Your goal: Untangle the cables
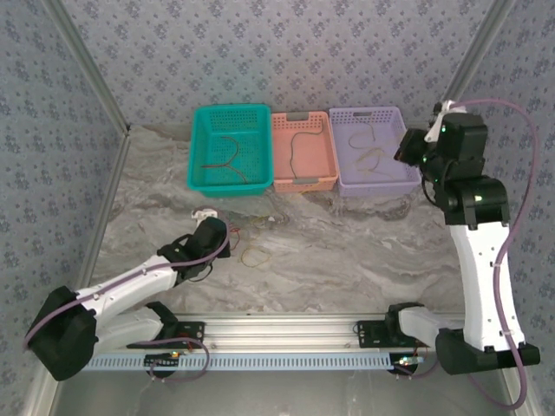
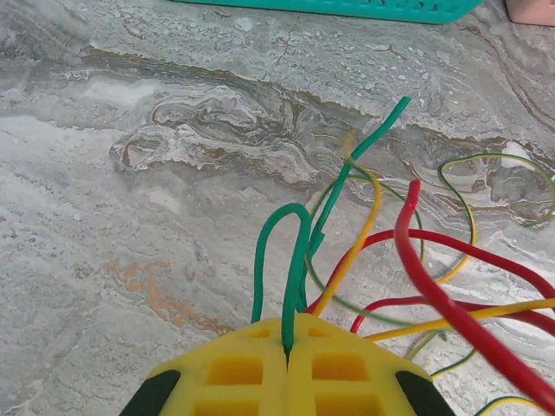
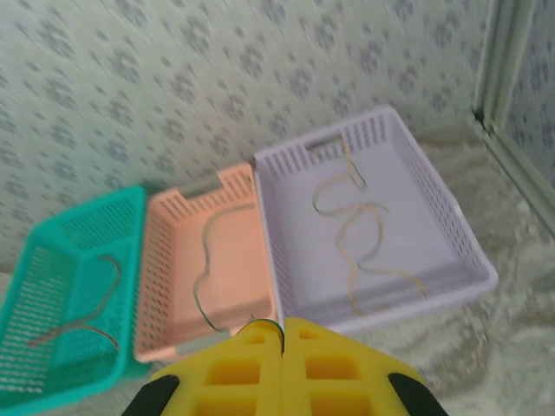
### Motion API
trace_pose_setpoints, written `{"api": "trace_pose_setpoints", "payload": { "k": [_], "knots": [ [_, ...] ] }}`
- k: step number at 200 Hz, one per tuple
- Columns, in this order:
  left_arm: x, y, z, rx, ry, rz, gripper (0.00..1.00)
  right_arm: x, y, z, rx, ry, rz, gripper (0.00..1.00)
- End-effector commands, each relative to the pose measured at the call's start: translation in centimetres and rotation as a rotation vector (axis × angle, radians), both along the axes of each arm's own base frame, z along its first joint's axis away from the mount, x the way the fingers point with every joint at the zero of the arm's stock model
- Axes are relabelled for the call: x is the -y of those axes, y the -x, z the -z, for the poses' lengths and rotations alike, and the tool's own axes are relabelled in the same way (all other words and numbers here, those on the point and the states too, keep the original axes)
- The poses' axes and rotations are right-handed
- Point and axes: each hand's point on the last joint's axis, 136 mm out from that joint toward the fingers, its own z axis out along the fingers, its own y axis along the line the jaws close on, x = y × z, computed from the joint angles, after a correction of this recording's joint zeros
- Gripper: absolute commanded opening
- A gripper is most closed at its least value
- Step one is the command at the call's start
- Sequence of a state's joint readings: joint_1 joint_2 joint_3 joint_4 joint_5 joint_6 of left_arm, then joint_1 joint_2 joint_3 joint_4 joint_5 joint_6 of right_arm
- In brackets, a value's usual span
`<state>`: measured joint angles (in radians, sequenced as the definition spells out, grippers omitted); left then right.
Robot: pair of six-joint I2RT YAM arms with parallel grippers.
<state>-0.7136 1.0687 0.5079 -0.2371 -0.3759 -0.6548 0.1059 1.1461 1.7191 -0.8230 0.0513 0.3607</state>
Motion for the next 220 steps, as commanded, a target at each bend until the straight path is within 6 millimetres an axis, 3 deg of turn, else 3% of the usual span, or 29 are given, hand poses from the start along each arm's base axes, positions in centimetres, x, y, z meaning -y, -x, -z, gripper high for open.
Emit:
{"api": "trace_pose_setpoints", "payload": {
  "k": [1,23,53,95,114,138,151,169,182,220],
  "knots": [
    [-2.8,1.1,2.0,-0.080,-0.125,-0.060,0.04,1.7,0.9,-5.5,0.142,0.017,0.065,0.00],
    [-2.6,1.0,2.5,-0.100,-0.127,-0.074,0.05,1.5,1.6,-9.3,0.210,0.001,0.053,0.00],
    [-2.2,0.5,2.5,-0.106,-0.117,-0.083,0.09,1.2,2.5,-12.7,0.286,-0.018,0.032,0.00],
    [-2.6,0.1,2.4,-0.110,-0.139,-0.122,0.10,0.6,3.6,-14.8,0.343,-0.032,-0.007,0.00],
    [-3.1,-0.1,3.2,-0.145,-0.166,-0.149,0.21,0.6,4.5,-15.7,0.373,-0.038,-0.012,0.00],
    [-3.0,-0.5,3.6,-0.167,-0.158,-0.163,0.21,-0.2,5.0,-16.7,0.395,-0.053,-0.060,0.00],
    [-2.4,-0.9,2.8,-0.146,-0.124,-0.160,0.23,-1.2,4.6,-16.2,0.363,-0.058,-0.113,0.00],
    [-1.6,-1.3,1.0,-0.119,-0.074,-0.149,0.40,-1.9,4.2,-15.3,0.329,-0.059,-0.153,0.00],
    [-1.0,-1.5,-0.8,-0.095,-0.028,-0.136,0.46,-1.9,4.3,-14.8,0.311,-0.051,-0.155,0.00],
    [1.7,-1.4,-8.8,0.030,0.207,-0.073,0.58,-2.6,4.2,-12.5,0.231,-0.047,-0.195,0.00]
  ]
}}
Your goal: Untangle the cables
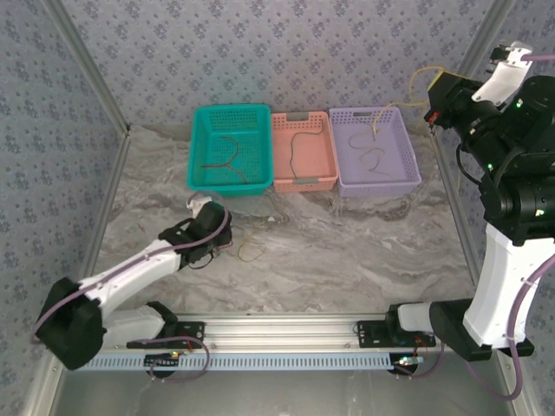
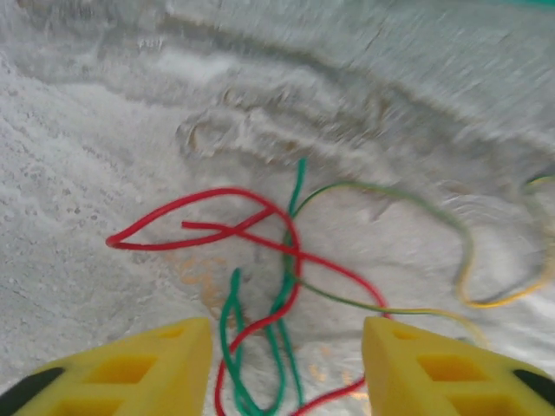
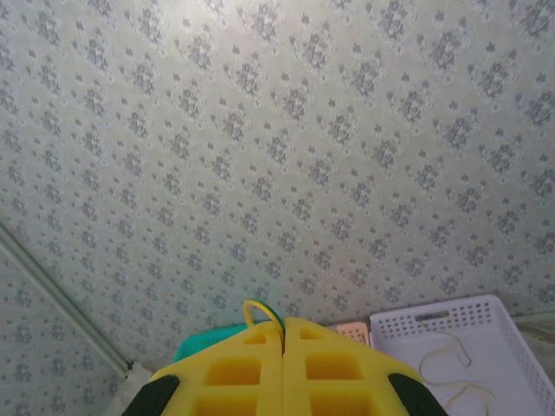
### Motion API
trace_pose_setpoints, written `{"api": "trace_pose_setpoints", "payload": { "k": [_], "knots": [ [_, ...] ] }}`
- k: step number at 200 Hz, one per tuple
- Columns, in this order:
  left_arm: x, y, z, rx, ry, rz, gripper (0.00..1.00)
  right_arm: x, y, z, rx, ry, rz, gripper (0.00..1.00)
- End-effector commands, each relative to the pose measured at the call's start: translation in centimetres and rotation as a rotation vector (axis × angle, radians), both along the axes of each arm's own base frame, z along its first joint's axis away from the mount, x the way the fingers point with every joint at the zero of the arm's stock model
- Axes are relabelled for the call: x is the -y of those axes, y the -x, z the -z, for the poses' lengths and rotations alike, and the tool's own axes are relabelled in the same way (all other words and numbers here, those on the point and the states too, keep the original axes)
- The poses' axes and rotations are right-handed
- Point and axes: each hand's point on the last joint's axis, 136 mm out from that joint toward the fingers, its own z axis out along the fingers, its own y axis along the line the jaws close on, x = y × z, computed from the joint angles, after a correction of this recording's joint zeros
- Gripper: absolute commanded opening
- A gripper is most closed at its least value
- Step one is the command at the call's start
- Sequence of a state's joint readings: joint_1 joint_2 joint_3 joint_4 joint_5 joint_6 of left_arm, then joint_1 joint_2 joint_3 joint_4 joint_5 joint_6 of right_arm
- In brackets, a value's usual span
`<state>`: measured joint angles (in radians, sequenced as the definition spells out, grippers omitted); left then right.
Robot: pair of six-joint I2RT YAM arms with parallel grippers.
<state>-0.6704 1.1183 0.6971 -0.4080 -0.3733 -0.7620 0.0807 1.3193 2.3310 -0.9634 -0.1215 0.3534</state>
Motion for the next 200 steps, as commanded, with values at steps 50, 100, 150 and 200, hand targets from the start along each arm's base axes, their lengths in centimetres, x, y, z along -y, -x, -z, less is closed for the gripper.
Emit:
{"api": "trace_pose_setpoints", "payload": {
  "k": [50,100,150,200],
  "knots": [
    [7.2,1.2,-11.6,0.109,0.460,0.128,0.60,-4.2,-0.3,4.7,-0.118,-0.068,-0.246,0.00],
    [8.5,1.1,-13.0,0.097,0.640,0.034,0.63,-10.2,-0.3,9.9,-0.238,-0.103,-0.490,0.00],
    [8.9,1.4,-10.2,0.053,0.607,-0.021,0.65,-9.8,0.4,21.2,-0.470,-0.024,-0.431,0.00],
    [12.3,1.3,-6.1,0.008,0.514,-0.033,0.63,-6.9,1.5,29.5,-0.627,0.040,-0.302,0.00]
  ]
}}
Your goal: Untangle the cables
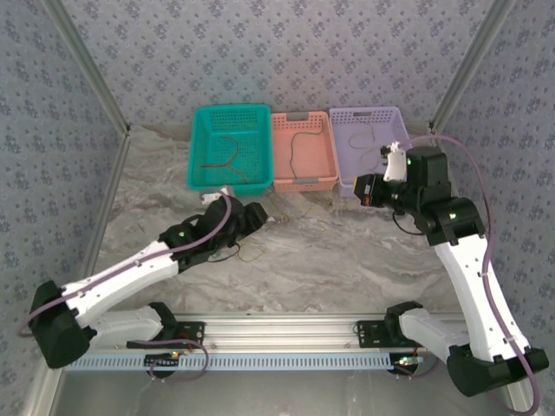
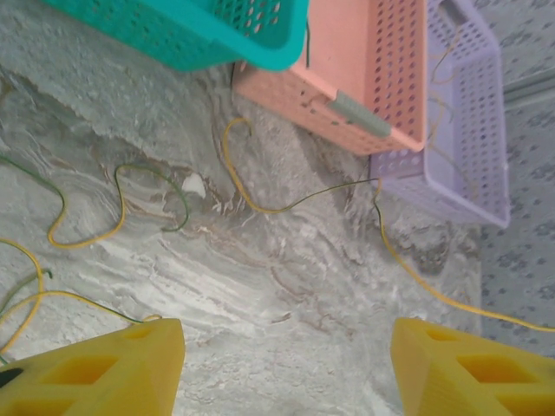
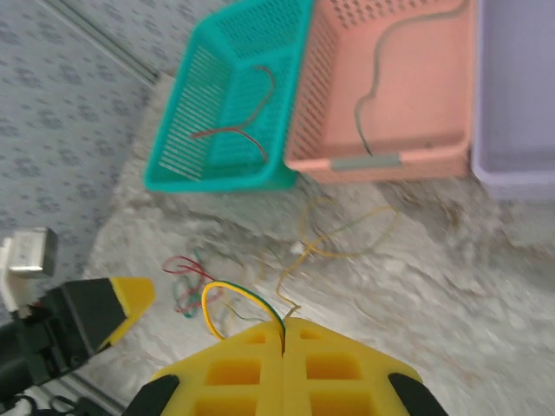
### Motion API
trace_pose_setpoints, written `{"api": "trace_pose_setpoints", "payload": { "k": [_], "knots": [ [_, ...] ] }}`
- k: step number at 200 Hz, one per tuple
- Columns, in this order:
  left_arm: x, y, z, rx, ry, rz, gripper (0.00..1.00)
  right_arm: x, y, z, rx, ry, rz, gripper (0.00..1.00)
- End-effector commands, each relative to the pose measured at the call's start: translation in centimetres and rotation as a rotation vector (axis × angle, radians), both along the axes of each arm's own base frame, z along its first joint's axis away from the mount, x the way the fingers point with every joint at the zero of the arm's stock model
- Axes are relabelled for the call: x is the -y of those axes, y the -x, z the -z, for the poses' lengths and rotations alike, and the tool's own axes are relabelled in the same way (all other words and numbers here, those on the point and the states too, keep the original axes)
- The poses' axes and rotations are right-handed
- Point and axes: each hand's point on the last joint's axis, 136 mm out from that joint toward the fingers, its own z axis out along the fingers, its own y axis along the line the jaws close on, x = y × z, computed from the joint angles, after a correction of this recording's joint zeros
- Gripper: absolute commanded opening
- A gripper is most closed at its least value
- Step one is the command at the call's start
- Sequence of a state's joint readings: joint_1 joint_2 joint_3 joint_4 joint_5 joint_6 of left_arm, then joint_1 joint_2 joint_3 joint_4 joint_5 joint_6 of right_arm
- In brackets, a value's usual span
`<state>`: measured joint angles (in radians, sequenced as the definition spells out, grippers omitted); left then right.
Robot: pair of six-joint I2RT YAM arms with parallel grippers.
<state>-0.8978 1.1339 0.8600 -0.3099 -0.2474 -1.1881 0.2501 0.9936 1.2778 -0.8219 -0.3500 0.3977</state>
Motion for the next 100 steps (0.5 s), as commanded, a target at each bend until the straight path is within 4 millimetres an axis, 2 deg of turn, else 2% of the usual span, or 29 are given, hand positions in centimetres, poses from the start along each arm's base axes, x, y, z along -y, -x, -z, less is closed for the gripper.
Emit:
{"api": "trace_pose_setpoints", "payload": {
  "k": [1,26,45,64,82,84,86,100],
  "knots": [
    [1.2,-0.8,1.5,-0.005,-0.017,-0.052,0.63,1.6,0.2,2.0,-0.009,0.077,0.048,0.00],
    [3.3,-1.8,3.8,-0.020,-0.106,-0.062,0.61,3.0,0.3,3.5,-0.038,0.151,0.090,0.00],
    [5.0,-3.2,6.1,-0.035,-0.155,-0.068,0.61,3.2,0.4,3.4,-0.029,0.158,0.094,0.00],
    [6.6,-4.9,7.2,-0.029,-0.163,-0.078,0.62,3.3,0.5,3.4,-0.027,0.166,0.089,0.00],
    [6.8,-6.5,8.5,-0.040,-0.177,-0.111,0.62,3.6,0.7,3.3,-0.021,0.169,0.090,0.00],
    [6.8,-6.7,8.6,-0.042,-0.178,-0.115,0.62,3.6,0.8,4.3,-0.045,0.176,0.088,0.00],
    [6.8,-6.8,8.9,-0.046,-0.180,-0.118,0.62,3.7,0.9,4.5,-0.050,0.177,0.087,0.00],
    [6.6,-8.1,9.9,-0.061,-0.177,-0.141,0.60,3.9,1.1,4.6,-0.050,0.172,0.089,0.00]
  ]
}}
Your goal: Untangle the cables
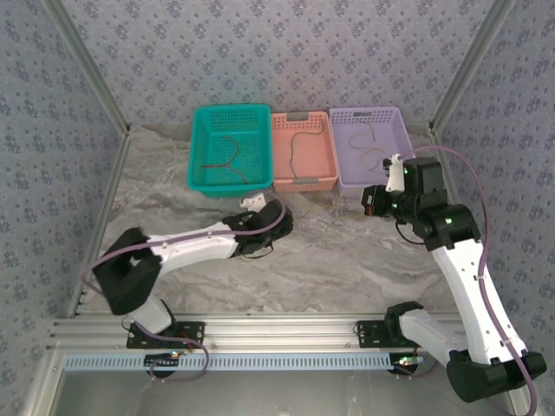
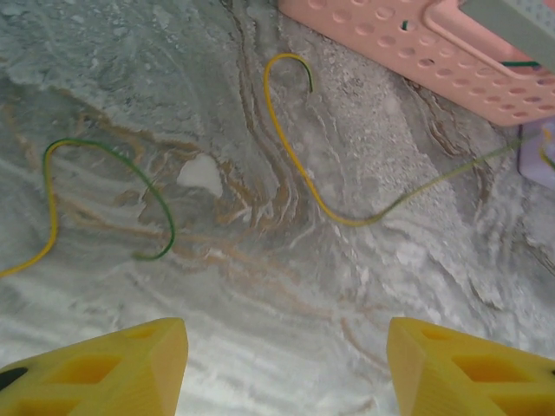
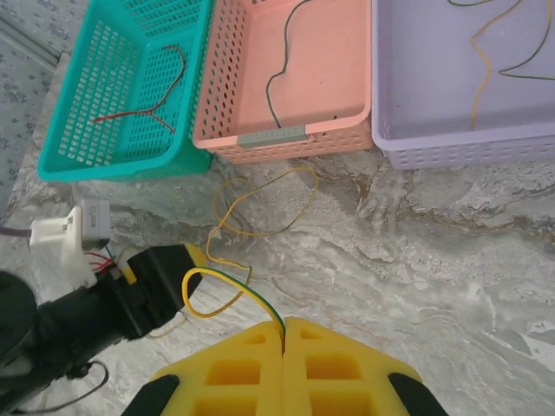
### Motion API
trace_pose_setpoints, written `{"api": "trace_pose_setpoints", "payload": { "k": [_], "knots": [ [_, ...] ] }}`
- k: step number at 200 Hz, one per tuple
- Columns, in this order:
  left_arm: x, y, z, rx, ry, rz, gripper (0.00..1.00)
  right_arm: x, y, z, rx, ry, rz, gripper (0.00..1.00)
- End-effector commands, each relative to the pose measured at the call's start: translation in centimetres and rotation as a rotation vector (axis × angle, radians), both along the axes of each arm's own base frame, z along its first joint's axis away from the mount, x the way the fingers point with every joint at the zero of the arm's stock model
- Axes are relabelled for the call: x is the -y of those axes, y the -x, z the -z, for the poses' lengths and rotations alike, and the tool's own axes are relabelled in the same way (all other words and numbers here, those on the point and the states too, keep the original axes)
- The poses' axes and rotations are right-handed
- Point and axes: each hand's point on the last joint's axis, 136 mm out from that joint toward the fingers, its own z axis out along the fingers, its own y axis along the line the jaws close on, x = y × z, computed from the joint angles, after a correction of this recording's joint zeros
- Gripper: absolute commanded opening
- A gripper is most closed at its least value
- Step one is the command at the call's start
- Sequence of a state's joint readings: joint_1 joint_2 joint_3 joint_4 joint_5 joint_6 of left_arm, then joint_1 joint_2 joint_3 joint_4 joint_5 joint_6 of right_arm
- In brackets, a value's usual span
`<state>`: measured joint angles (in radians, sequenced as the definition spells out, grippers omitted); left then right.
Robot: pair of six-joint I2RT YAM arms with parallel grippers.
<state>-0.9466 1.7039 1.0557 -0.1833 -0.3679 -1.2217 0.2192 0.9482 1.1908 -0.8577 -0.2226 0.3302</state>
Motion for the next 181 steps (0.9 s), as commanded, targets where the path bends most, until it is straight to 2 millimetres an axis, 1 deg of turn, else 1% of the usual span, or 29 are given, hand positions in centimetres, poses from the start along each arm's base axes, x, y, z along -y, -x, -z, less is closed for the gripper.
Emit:
{"api": "trace_pose_setpoints", "payload": {
  "k": [1,22,37,57,65,70,77,82,90,91,100,113,120,135,149,162,181],
  "knots": [
    [0.1,-3.0,-0.6,0.040,0.047,-0.081,0.60,0.8,0.9,1.2,-0.025,0.031,0.000,0.00],
    [0.3,-4.4,0.9,0.025,0.060,-0.101,0.56,1.0,1.2,0.9,-0.017,0.018,-0.001,0.00],
    [0.3,-5.4,1.4,0.025,0.066,-0.113,0.54,1.0,1.4,0.8,-0.013,0.009,-0.003,0.00],
    [1.0,-6.3,2.2,0.019,0.099,-0.113,0.47,1.1,1.8,0.8,-0.010,0.003,-0.005,0.00],
    [1.3,-6.6,2.4,0.017,0.107,-0.112,0.43,1.1,1.9,0.9,-0.011,0.004,-0.006,0.00],
    [1.4,-6.8,2.4,0.020,0.109,-0.111,0.40,1.1,2.0,0.9,-0.012,0.003,-0.005,0.00],
    [1.6,-7.0,2.5,0.022,0.111,-0.108,0.32,1.2,2.1,1.0,-0.013,0.004,-0.004,0.00],
    [1.8,-7.1,2.5,0.025,0.114,-0.108,0.23,1.2,2.2,1.1,-0.014,0.004,-0.003,0.00],
    [1.9,-7.1,2.4,0.034,0.124,-0.105,0.01,1.3,2.3,1.2,-0.017,0.007,0.001,0.00],
    [1.9,-7.1,2.4,0.034,0.125,-0.104,0.00,1.3,2.3,1.2,-0.017,0.006,0.000,0.00],
    [1.9,-7.1,1.7,0.054,0.138,-0.102,0.00,1.4,2.4,1.4,-0.019,0.008,0.000,0.00],
    [1.5,-6.5,-0.4,0.103,0.145,-0.101,0.00,1.5,2.6,1.5,-0.024,0.016,0.001,0.00],
    [1.2,-6.1,-2.2,0.141,0.142,-0.098,0.00,1.6,2.7,1.5,-0.025,0.019,-0.004,0.00],
    [0.4,-5.0,-7.1,0.234,0.129,-0.086,0.00,1.5,3.0,1.4,-0.021,0.016,-0.012,0.00],
    [-0.9,-4.5,-11.9,0.307,0.120,-0.074,0.00,1.6,2.8,1.1,-0.009,0.016,-0.008,0.00],
    [-2.2,-4.6,-16.4,0.378,0.116,-0.059,0.00,1.3,2.7,1.0,-0.005,0.004,-0.017,0.00],
    [-3.9,-5.6,-22.1,0.467,0.137,-0.026,0.00,0.8,2.8,1.2,-0.011,-0.015,-0.039,0.00]
  ]
}}
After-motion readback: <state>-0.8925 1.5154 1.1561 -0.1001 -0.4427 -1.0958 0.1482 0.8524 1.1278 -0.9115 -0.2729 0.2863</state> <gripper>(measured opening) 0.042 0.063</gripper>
